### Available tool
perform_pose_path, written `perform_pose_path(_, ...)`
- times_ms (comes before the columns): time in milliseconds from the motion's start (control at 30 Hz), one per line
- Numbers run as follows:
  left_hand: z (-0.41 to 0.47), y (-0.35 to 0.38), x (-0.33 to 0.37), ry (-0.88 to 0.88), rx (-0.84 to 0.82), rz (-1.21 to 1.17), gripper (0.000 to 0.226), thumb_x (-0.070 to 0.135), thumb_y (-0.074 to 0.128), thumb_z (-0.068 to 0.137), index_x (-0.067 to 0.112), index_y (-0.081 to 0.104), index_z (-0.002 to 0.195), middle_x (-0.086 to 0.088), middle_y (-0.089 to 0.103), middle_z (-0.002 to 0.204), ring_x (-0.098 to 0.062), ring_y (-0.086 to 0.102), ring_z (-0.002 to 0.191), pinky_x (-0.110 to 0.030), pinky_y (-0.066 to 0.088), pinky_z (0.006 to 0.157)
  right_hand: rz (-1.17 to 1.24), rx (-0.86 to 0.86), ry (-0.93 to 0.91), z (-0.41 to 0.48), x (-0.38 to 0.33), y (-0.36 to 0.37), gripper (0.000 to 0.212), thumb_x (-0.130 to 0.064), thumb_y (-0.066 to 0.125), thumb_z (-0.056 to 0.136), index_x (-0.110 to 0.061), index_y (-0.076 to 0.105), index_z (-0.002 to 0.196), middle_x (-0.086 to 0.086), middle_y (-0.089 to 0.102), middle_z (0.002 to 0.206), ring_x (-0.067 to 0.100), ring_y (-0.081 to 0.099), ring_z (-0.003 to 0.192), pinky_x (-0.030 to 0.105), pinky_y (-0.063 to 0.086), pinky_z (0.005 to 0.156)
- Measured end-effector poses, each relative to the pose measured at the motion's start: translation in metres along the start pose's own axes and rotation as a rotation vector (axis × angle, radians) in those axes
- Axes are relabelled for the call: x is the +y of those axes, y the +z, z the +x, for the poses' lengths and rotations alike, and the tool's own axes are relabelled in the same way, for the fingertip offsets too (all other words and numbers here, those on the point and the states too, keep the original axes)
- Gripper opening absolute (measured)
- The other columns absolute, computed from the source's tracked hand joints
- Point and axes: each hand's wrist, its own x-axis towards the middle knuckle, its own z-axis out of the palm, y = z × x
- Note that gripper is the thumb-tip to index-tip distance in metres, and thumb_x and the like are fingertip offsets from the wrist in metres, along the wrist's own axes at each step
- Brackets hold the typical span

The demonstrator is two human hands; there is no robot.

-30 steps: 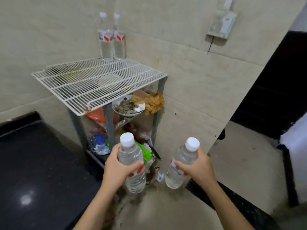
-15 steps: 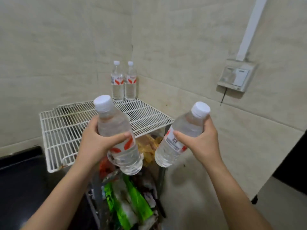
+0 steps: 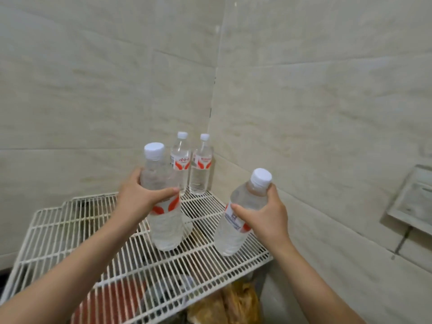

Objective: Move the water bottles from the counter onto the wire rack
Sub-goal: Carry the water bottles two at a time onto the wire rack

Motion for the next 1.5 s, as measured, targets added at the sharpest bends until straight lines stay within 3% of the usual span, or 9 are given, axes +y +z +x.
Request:
perform_pose_path(200, 0.058, 0.026, -0.031, -0.021, 0.056, 0.055, 0.065, 0.021, 0.082, 0.055, 0.017, 0.048, 0.111, -0.006, 0.062, 0.109, -0.027, 0.061, 0.099, -0.048, 0.051, 0.088, -0.017, -0.074, 0.068, 0.063, 0.017, 0.050, 0.053, -0.033, 0.079, 0.061, -0.023, 0.049, 0.104, -0.004, 0.061, 0.094, 0.021, 0.061, 0.092, 0.029, 0.044, 0.075)
perform_pose_path(433, 0.118, 0.059, -0.059, 0.010, 0.169, 0.162, 0.081, 0.045, 0.083, 0.044, 0.026, 0.047, 0.114, 0.003, 0.061, 0.107, -0.023, 0.060, 0.100, -0.046, 0.053, 0.085, -0.023, -0.061, 0.100, 0.127, 0.040, 0.106, 0.062, -0.050, 0.074, 0.057, -0.027, 0.046, 0.107, 0.000, 0.066, 0.104, 0.025, 0.065, 0.088, 0.039, 0.052, 0.080)
perform_pose_path(567, 0.147, 0.078, -0.068, -0.005, 0.203, 0.244, 0.080, 0.035, 0.084, 0.053, 0.024, 0.044, 0.122, 0.007, 0.053, 0.102, -0.020, 0.056, 0.096, -0.038, 0.052, 0.082, -0.027, -0.084, 0.134, 0.160, 0.052, 0.132, 0.070, -0.051, 0.073, 0.061, -0.025, 0.044, 0.120, 0.001, 0.061, 0.117, 0.025, 0.058, 0.106, 0.039, 0.049, 0.086)
perform_pose_path(833, 0.187, 0.089, -0.074, -0.043, 0.129, 0.314, 0.083, 0.039, 0.086, 0.048, 0.019, 0.047, 0.119, -0.002, 0.063, 0.108, -0.022, 0.061, 0.098, -0.043, 0.053, 0.086, -0.119, -0.177, 0.111, 0.214, 0.065, 0.157, 0.075, -0.063, 0.067, 0.059, -0.026, 0.041, 0.119, 0.003, 0.058, 0.120, 0.028, 0.058, 0.106, 0.039, 0.049, 0.083)
perform_pose_path(967, 0.188, 0.091, -0.072, -0.016, 0.062, 0.402, 0.080, 0.036, 0.084, 0.052, 0.020, 0.047, 0.121, 0.002, 0.061, 0.109, -0.018, 0.060, 0.099, -0.037, 0.051, 0.087, -0.131, -0.231, 0.050, 0.216, 0.069, 0.157, 0.071, -0.065, 0.062, 0.063, -0.027, 0.038, 0.118, 0.003, 0.058, 0.115, 0.026, 0.058, 0.103, 0.036, 0.047, 0.076)
perform_pose_path(1067, 0.188, 0.094, -0.070, 0.005, 0.061, 0.489, 0.087, 0.050, 0.080, 0.046, 0.020, 0.047, 0.121, 0.000, 0.059, 0.114, -0.019, 0.058, 0.102, -0.036, 0.051, 0.087, -0.129, -0.277, -0.021, 0.213, 0.071, 0.157, 0.068, -0.066, 0.060, 0.064, -0.030, 0.038, 0.117, -0.001, 0.058, 0.112, 0.021, 0.059, 0.101, 0.035, 0.047, 0.074)
perform_pose_path(1300, 0.177, 0.103, -0.063, -0.018, 0.075, 0.409, 0.079, 0.027, 0.081, 0.062, 0.012, 0.037, 0.126, 0.001, 0.050, 0.107, -0.016, 0.053, 0.096, -0.027, 0.048, 0.078, 0.054, -0.349, -0.082, 0.212, 0.074, 0.157, 0.073, -0.075, 0.030, 0.070, -0.031, 0.038, 0.128, 0.002, 0.053, 0.127, 0.020, 0.050, 0.118, 0.046, 0.044, 0.097)
perform_pose_path(1400, 0.172, 0.105, -0.063, -0.037, 0.073, 0.356, 0.069, 0.023, 0.079, 0.066, 0.014, 0.039, 0.121, 0.006, 0.050, 0.099, -0.013, 0.052, 0.092, -0.020, 0.045, 0.069, 0.125, -0.358, -0.074, 0.209, 0.071, 0.153, 0.070, -0.065, 0.028, 0.075, -0.025, 0.038, 0.132, 0.004, 0.052, 0.132, 0.021, 0.047, 0.121, 0.045, 0.040, 0.102)
perform_pose_path(1500, 0.165, 0.105, -0.062, -0.001, 0.075, 0.352, 0.057, 0.016, 0.076, 0.070, 0.019, 0.041, 0.114, 0.014, 0.050, 0.088, -0.007, 0.053, 0.084, -0.010, 0.042, 0.059, 0.190, -0.374, -0.061, 0.202, 0.064, 0.144, 0.051, -0.040, 0.038, 0.088, -0.018, 0.039, 0.134, 0.006, 0.050, 0.134, 0.021, 0.046, 0.123, 0.036, 0.037, 0.102)
